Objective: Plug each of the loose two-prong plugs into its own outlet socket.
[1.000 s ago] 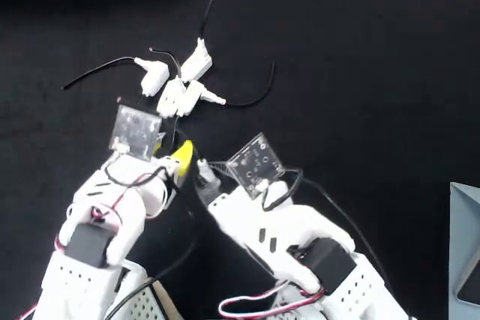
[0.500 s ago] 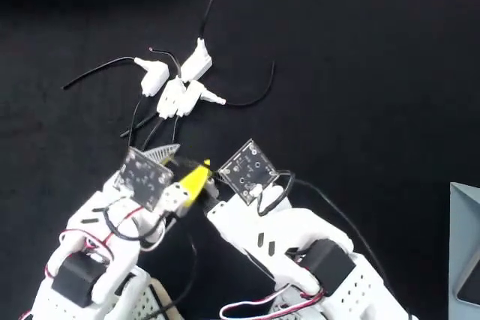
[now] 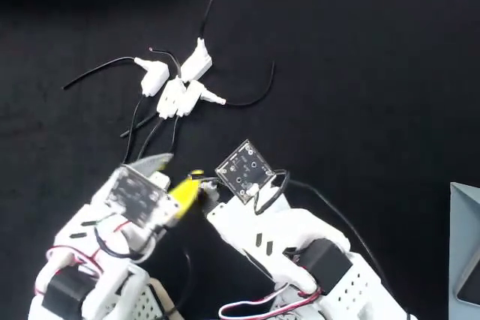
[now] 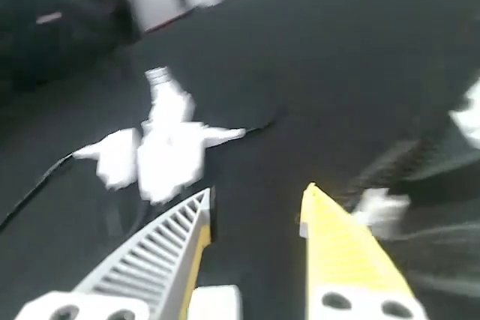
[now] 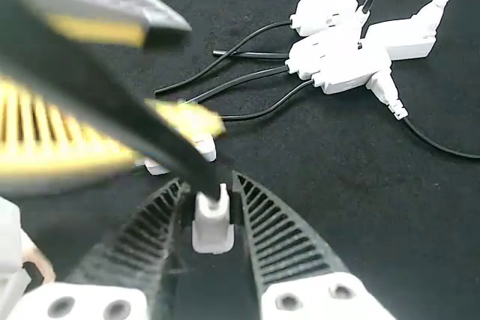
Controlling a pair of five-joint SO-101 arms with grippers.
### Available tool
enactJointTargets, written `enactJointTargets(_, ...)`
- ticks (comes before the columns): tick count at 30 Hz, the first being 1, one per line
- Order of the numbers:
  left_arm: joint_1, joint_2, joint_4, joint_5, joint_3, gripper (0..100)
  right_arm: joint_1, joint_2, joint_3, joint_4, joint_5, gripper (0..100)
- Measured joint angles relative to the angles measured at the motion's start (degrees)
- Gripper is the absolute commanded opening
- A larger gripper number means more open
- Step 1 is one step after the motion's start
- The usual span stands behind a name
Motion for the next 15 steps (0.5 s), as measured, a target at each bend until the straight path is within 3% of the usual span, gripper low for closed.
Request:
enactJointTargets(7, -17.93, 4.75, 6.42, -2.55, -1.32, 30, 8.35, 6.77, 0.0, -1.32, 1.76, 1.3)
enactJointTargets(15, -23.12, 20.75, 7.56, -10.37, -2.55, 30, 16.26, 20.57, 0.09, -10.81, 0.26, 1.3)
